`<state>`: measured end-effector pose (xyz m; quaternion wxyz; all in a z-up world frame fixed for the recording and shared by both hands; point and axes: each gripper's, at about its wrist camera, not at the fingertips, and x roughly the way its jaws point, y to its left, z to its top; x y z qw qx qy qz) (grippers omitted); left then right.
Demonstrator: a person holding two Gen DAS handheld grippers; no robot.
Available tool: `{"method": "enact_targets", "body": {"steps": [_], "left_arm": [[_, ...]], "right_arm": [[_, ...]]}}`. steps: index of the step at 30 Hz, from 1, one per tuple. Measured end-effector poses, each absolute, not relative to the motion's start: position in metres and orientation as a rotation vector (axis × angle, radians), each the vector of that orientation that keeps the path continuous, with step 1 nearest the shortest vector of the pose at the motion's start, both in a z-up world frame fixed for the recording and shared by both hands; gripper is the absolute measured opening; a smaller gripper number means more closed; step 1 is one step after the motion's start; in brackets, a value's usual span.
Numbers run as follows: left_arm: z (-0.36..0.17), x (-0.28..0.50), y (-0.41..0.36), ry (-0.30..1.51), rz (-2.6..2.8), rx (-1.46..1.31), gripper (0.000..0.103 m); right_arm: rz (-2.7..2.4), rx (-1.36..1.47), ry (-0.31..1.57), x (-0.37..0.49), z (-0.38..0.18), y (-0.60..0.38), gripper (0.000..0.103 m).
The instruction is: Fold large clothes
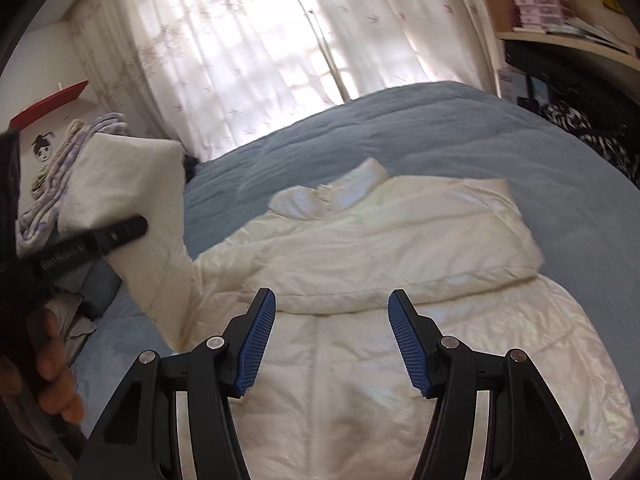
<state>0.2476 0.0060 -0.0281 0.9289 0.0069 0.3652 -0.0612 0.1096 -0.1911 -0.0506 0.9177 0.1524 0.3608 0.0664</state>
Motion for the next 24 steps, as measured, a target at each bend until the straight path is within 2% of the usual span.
{"method": "enact_targets", "body": {"steps": [5, 8, 9, 10, 12, 17, 20, 22, 24], "left_arm": [[-0.123, 0.264, -0.043, 0.919, -0.198, -0.015, 0.005], [-0.162, 0.265, -0.056, 1.010, -0.226, -0.043, 0.029], [-0.170, 0.258, -0.056, 1.018, -0.233, -0.063, 0.046], [-0.174, 0.257, -0.056, 1.018, -0.235, -0.085, 0.058], [-0.175, 0.252, -0.052, 1.004, -0.245, -0.119, 0.062], [-0.152, 0.241, -0.022, 0.975, -0.260, -0.177, 0.063], [-0.131, 0.233, 0.009, 0.951, -0.254, -0.214, 0.063], [-0.107, 0.228, 0.039, 0.931, -0.239, -0.228, 0.063], [-0.097, 0.224, 0.056, 0.921, -0.213, -0.234, 0.063]], "right_arm": [[0.105, 0.356, 0.796, 0.107, -0.077, -0.229, 0.061], [0.101, 0.396, 0.824, 0.109, -0.089, -0.245, 0.061], [0.101, 0.408, 0.832, 0.111, -0.093, -0.250, 0.062], [0.103, 0.419, 0.840, 0.111, -0.096, -0.253, 0.065], [0.117, 0.438, 0.850, 0.113, -0.099, -0.255, 0.067], [0.160, 0.446, 0.877, 0.129, -0.100, -0.233, 0.069], [0.209, 0.470, 0.881, 0.138, -0.094, -0.222, 0.077], [0.237, 0.498, 0.880, 0.146, -0.089, -0.216, 0.088], [0.247, 0.519, 0.890, 0.157, -0.088, -0.215, 0.088]]}}
